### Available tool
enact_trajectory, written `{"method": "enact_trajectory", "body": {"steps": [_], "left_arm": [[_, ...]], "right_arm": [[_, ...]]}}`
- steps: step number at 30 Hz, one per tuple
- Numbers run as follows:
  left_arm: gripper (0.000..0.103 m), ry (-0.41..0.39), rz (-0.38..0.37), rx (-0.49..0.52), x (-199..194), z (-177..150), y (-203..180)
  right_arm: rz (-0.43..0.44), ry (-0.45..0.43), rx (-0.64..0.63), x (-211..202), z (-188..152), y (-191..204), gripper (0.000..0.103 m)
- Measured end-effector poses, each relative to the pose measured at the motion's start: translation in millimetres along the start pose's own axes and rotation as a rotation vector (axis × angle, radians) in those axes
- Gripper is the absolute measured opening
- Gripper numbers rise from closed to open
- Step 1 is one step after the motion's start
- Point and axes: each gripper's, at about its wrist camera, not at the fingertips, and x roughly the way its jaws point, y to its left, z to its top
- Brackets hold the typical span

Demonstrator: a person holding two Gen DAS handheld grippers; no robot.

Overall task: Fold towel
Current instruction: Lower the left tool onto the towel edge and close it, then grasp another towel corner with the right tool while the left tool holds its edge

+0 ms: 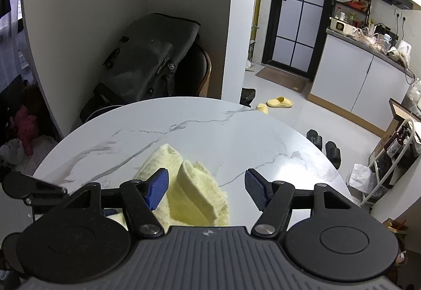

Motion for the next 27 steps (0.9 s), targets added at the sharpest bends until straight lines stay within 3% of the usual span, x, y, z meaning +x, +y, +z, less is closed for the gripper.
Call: {"method": "enact_trajectory", "body": {"steps": [16,23,25,27], "left_arm": [[0.007,-0.017,-0.068,-0.012,-16,-6,-4],[0.006,-0.025,-0.078,-0.031,-19,-8,-4],[0.006,-0.028,-0.084,-0.036,-21,-10,-3],[0.006,-0.029,-0.087,-0.039,-23,-11,-3]], "right_arm": [[0.012,0.085,-0.081,42,33,19,0.067],[0.019,0.186,-0.14,74,33,37,0.066],[0.012,0.227,-0.153,83,31,38,0.052],[0.004,0.248,-0.154,87,29,37,0.027]]}}
